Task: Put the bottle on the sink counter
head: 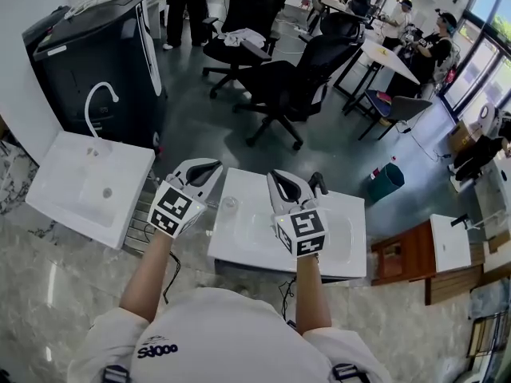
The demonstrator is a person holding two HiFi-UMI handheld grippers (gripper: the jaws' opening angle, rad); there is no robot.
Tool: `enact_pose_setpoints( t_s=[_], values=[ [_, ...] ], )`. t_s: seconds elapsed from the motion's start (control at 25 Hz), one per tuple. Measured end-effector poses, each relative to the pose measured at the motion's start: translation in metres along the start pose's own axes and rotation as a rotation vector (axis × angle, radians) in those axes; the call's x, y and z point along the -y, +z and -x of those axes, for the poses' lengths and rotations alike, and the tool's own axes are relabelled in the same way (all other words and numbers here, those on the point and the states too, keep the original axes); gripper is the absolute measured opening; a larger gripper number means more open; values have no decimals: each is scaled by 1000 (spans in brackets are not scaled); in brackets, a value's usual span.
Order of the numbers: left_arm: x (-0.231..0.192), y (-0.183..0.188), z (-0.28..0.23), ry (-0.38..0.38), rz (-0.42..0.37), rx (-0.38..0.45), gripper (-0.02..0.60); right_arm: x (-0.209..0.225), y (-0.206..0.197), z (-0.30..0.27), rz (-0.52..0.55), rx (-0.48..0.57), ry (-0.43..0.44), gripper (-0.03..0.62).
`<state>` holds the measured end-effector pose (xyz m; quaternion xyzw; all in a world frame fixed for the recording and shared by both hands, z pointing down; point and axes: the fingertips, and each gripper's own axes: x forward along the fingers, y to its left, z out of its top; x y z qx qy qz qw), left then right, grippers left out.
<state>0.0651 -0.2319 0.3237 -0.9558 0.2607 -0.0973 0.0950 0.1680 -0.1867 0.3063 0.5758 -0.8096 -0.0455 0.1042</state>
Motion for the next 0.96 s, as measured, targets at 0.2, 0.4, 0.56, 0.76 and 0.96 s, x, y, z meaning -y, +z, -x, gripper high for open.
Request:
enact_pose_setpoints(
  t_s=[0.2,0.4,0.56,0.76,0.96],
  values=[
    [1,5,0,3,-3,9,5,6,2,2,-14,9,-5,8],
    [2,4,2,4,1,6,5,9,3,3,-28,15,-9,8],
    [3,7,3,7,3,7,5,9,4,4,-30,18,-5,8],
    [3,8,5,4,0,13,5,5,4,3,-29,16,-1,8],
    [3,9,6,5,1,16,5,5,6,3,-26,20,2,8]
  ],
)
